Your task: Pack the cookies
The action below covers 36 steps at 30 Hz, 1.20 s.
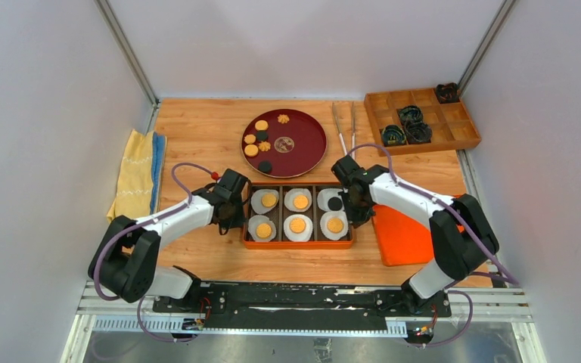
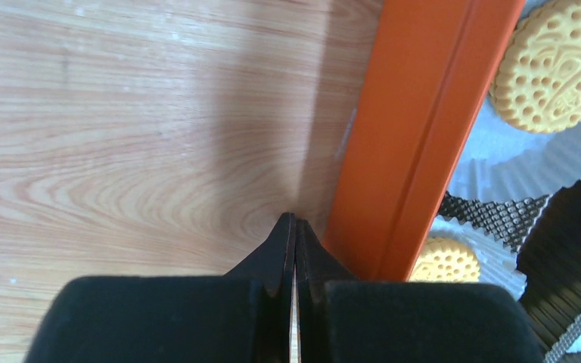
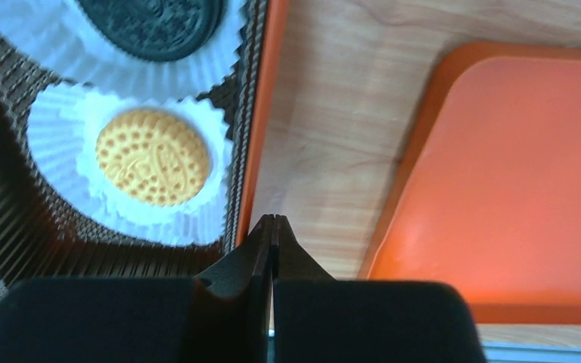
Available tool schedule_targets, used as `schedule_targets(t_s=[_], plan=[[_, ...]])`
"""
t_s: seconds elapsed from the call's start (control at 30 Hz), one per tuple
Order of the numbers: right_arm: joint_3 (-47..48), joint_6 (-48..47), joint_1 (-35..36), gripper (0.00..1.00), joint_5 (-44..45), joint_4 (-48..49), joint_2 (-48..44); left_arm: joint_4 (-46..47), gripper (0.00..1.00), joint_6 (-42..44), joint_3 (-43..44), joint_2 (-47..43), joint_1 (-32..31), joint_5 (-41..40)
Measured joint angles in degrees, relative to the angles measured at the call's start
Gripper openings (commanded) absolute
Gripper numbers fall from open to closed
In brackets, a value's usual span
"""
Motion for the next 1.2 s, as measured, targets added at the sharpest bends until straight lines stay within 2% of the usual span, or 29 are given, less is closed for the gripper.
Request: schedule_targets(t_s=[0.27, 0.47, 0.63, 0.83, 0.97, 1.2], plan=[[12.3, -2.9, 3.2, 0.00, -2.0, -7.4, 6.9, -5.7, 0.00, 1.7, 2.1, -0.3, 2.3, -4.2], [21.3, -5.2, 3.5, 0.00, -7.7, -7.0, 13.6, -8.1, 0.00, 4.8, 5.7, -2.0, 10.1, -5.6], [25.0, -6.0, 4.1, 0.00, -12.5, -6.5, 19.0, -6.9, 0.00, 8.0, 8.9, -1.5, 14.8, -6.6], [28.2, -6.1, 4.1, 0.00, -14.0, -8.6, 22.9, -2.2, 0.00, 11.4, 12.9, 5.0, 16.5, -7.6], [34.0, -6.9, 4.0, 0.00, -13.5, -12.2, 26.3, 0.0, 0.00, 12.6, 16.0, 9.9, 17.2, -8.8], [40.9, -7.4, 3.0, 0.00, -12.7, -13.7, 30.7, 0.0, 0.00, 12.2, 21.7, 11.2, 17.4, -10.7]])
